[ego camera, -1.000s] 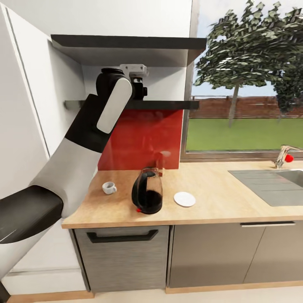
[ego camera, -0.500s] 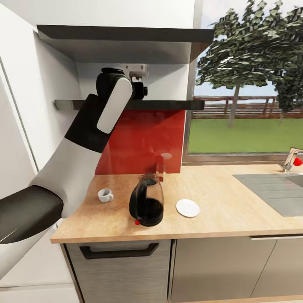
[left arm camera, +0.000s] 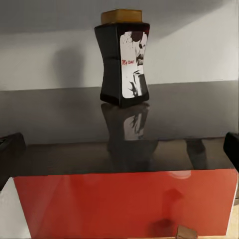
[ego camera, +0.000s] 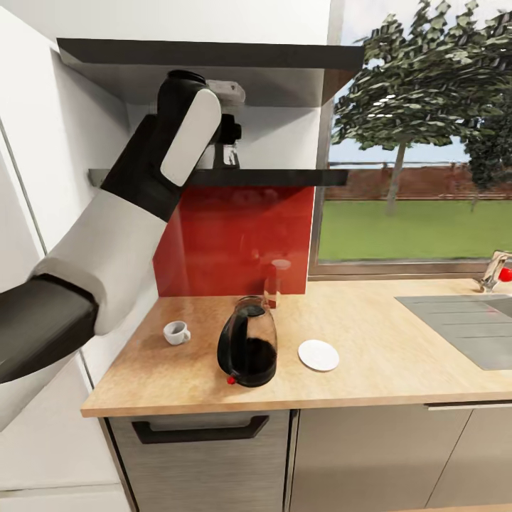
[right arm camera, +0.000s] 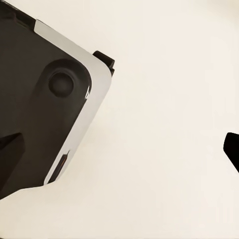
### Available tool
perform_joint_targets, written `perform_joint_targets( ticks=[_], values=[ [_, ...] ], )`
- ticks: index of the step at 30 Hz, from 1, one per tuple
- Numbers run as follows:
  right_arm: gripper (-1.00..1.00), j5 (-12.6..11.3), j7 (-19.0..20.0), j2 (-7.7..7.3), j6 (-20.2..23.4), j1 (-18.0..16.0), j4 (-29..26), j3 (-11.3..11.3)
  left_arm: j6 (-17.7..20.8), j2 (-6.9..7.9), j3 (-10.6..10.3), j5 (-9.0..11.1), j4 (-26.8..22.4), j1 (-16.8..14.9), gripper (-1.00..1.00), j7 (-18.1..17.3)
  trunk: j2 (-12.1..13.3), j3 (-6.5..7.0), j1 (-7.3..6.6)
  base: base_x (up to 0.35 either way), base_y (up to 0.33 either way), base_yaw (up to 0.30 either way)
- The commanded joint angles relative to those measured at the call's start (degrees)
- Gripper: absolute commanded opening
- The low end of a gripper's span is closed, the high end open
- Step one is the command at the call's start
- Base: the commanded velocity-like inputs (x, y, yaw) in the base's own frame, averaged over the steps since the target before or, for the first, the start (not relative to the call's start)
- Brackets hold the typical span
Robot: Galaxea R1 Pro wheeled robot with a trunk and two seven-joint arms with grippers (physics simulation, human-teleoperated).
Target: Set up a coffee station on the kitchen countertop: keep the coffee maker on the countertop, move the bottle of coffee from the kitchen shelf to the counter next to the coffee maker, place a paper coffee filter on top of the coffee maker, put the saucer next to the coffee maker with the coffee cup on the saucer, and place the electric kettle next to the coffee maker.
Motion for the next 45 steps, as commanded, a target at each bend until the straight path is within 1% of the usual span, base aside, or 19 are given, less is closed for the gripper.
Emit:
perform_joint_targets(
  ticks=[1,2,3,8,18,26,36,38,41,42,44,45],
  values=[
    [1.0,0.4,0.1,-0.03,-0.2,-0.1,0.1,-0.5,0.0,0.0,-0.1,0.6,0.7,-0.7,1.0,0.6,-0.1,-0.09,0.01,0.001,0.0,0.0],
    [1.0,0.4,0.1,-0.03,-0.2,-0.1,0.1,-0.5,0.0,0.0,-0.1,0.6,1.9,-1.8,1.0,0.5,-0.1,-0.09,0.01,0.0,0.0,0.0],
    [1.0,0.5,0.1,-0.03,-0.2,-0.1,0.1,-0.5,0.0,0.0,-0.1,0.6,2.4,-2.3,1.0,0.5,-0.1,-0.09,0.01,0.0,0.0,0.0],
    [1.0,0.5,0.1,-0.03,-0.2,-0.1,0.1,-0.5,-0.1,0.0,0.0,0.6,4.0,-3.6,1.0,0.5,-0.1,-0.09,0.01,0.0,0.0,0.0],
    [1.0,0.5,0.1,0.03,-0.2,-0.1,0.1,-0.5,-1.9,0.0,1.1,0.6,4.0,-4.0,1.0,0.5,-0.1,-0.09,0.01,0.035,-0.009,0.0],
    [1.0,0.5,0.1,0.02,-0.2,-0.1,0.2,-0.5,-2.0,0.0,1.1,0.6,3.8,-4.0,1.0,0.5,-0.1,-0.09,0.01,0.11,-0.042,0.0],
    [1.0,0.6,0.1,0.05,-0.2,-0.1,0.2,-0.5,-2.0,0.0,1.3,0.6,4.4,-4.0,1.0,0.5,-0.1,-0.09,0.01,0.095,-0.115,0.0],
    [1.0,1.5,0.1,0.05,-0.2,-0.1,0.6,-0.5,-2.0,0.0,1.3,0.6,4.4,-4.0,1.0,0.5,-0.1,-0.09,0.01,0.116,-0.075,0.0],
    [1.0,4.2,-0.1,0.05,-0.2,0.0,1.4,-0.5,-2.0,0.0,1.3,0.6,4.3,-4.0,1.0,0.5,-0.1,-0.09,0.01,0.047,-0.031,0.0],
    [1.0,6.3,-0.4,0.05,-0.3,0.0,1.7,-0.5,-2.0,0.0,1.3,0.6,4.3,-4.0,1.0,0.5,-0.1,-0.09,0.01,0.024,-0.015,0.0],
    [1.0,8.5,-0.7,0.09,-0.3,0.2,1.9,-0.5,-2.0,0.0,1.3,0.6,4.3,-4.0,1.0,0.5,-0.1,-0.09,0.01,0.017,-0.011,0.0],
    [1.0,10.6,-1.0,0.16,-0.3,0.5,2.0,-0.5,-2.0,0.0,1.3,0.6,4.3,-4.0,1.0,0.5,-0.1,-0.09,0.01,0.01,-0.006,0.0]
  ],
)
